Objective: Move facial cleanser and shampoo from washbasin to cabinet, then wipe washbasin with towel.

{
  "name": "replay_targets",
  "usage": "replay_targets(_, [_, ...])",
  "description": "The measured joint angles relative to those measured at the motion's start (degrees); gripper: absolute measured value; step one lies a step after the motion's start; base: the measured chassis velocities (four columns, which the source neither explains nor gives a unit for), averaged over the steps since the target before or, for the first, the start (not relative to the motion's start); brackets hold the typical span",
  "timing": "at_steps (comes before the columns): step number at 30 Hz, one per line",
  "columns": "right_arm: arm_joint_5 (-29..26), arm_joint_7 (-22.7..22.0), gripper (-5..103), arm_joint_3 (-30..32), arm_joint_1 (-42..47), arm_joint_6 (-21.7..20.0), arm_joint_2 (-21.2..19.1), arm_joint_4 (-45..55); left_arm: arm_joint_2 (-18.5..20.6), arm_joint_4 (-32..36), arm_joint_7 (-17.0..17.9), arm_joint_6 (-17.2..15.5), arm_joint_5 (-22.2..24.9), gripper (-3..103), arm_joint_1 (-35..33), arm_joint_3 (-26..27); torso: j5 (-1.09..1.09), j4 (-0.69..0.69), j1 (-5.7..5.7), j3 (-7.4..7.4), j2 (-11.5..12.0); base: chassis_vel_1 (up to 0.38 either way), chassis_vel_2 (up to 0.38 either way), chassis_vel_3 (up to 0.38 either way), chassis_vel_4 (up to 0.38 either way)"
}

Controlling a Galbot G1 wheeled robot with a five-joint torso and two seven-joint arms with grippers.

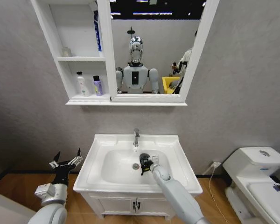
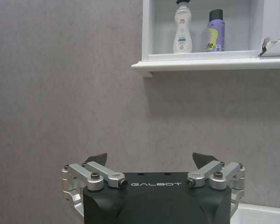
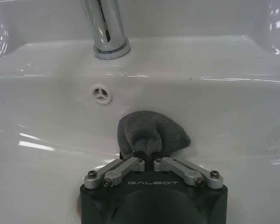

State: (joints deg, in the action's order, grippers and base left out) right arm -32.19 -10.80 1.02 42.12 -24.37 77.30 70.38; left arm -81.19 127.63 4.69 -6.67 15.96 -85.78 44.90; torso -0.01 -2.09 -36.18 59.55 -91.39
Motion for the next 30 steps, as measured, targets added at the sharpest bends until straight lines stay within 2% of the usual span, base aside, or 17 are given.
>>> replay_targets(8, [-1.2, 0.7, 4, -2.3, -2.0, 0.9, 5.0, -4.8, 1.1, 0.7, 0.9, -0.8, 0.3, 100, 0.6, 0.2, 0.01, -0.01, 0.0, 0.0, 0.0, 0.0, 0.0, 0.0, 0.0])
replay_targets(15, [-1.5, 0.0, 4, -1.4, -3.1, 1.9, 8.0, -8.8, 1.7, 1.2, 1.3, -1.1, 0.6, 100, 0.7, 0.3, 0.01, -0.01, 0.0, 0.0, 0.0, 0.0, 0.0, 0.0, 0.0])
replay_targets(22, [-2.7, -2.2, 4, -0.4, -2.2, 1.1, 5.3, -6.5, 1.8, 1.5, 1.5, -1.1, 0.7, 100, 0.8, 0.2, 0.02, -0.02, 0.01, 0.0, 0.0, 0.0, 0.0, 0.0, 0.0])
replay_targets(24, [-4.6, -3.8, 4, 0.5, -0.6, 0.2, 2.7, -3.2, 1.5, 1.5, 1.5, -1.1, 0.5, 100, 0.8, -0.4, 0.02, 0.0, 0.0, 0.0, 0.0, 0.0, 0.0, 0.0, 0.0])
replay_targets(30, [-6.2, -5.1, 4, 2.6, 1.8, -0.5, -0.1, 0.7, 1.4, 1.5, 1.5, -1.1, 0.2, 100, 0.9, -1.4, 0.02, 0.01, 0.0, 0.0, 0.0, 0.0, 0.0, 0.0, 0.0])
